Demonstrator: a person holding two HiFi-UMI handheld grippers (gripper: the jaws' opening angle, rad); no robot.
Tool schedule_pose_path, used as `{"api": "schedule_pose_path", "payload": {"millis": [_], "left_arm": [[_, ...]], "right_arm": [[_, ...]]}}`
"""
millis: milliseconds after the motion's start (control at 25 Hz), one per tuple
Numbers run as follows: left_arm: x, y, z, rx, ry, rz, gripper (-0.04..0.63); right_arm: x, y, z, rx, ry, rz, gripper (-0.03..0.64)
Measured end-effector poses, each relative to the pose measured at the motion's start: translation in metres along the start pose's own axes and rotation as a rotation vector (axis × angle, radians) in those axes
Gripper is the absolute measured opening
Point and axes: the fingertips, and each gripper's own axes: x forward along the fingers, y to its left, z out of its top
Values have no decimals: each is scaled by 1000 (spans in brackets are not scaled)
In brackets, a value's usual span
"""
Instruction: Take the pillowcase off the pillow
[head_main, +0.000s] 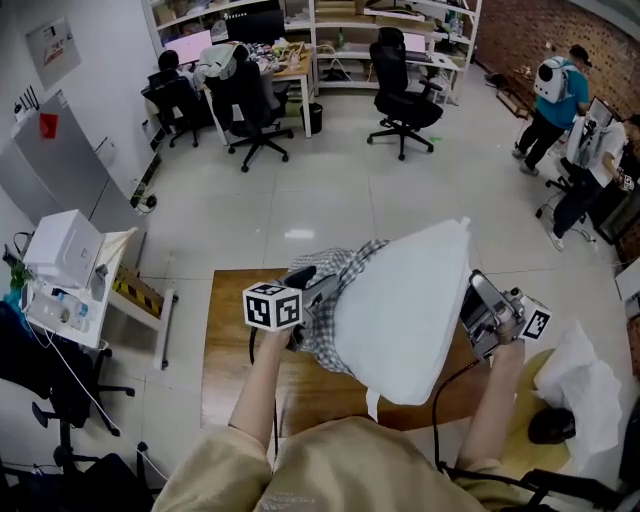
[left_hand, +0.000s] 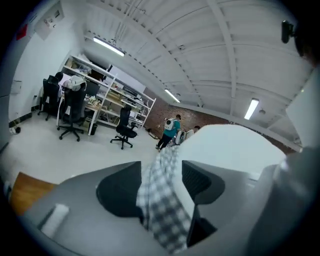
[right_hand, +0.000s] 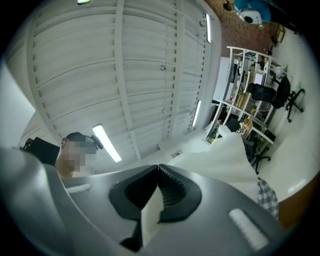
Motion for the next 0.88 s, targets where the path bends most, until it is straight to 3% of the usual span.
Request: {"api": "schedule_pose_path", "payload": {"millis": [80, 200, 280, 320, 400, 480, 520, 600, 640, 680, 760, 800, 880], "left_arm": [[43, -3, 25, 11, 49, -46, 247], [92, -6, 13, 61, 245, -142, 246], [109, -1, -7, 132, 372, -141, 82], [115, 10, -15, 177, 414, -87, 9], [124, 53, -31, 219, 455, 107, 6], [128, 110, -60, 195, 520, 293, 6], [123, 135, -81, 175, 590, 351, 6], [106, 166, -126, 96, 727, 379, 9], [99, 181, -139, 60, 726, 379, 8], [98, 195, -142, 41, 671, 378, 9], [94, 196, -121, -35, 488, 316, 12], [87, 181, -98, -92, 382, 267, 49], [59, 138, -43, -122, 193, 185, 213]], "right_arm": [[-5, -5, -7, 18, 9, -20, 2], [6, -4, -18, 21, 19, -16, 2], [11, -5, -20, 24, 13, -26, 2], [11, -6, -19, 26, 5, -40, 2], [18, 3, -14, -2, -4, -47, 0], [23, 8, -8, -20, -5, -65, 0], [25, 5, -8, -16, 1, -84, 0], [32, -10, -14, 4, 23, -120, 0], [37, -17, -19, 8, 34, -127, 0], [39, -23, -24, 18, 33, -130, 0], [33, -35, -25, 65, -20, -133, 0], [29, -39, -21, 77, -46, -139, 0], [27, -41, -5, 40, -51, -175, 2]]}}
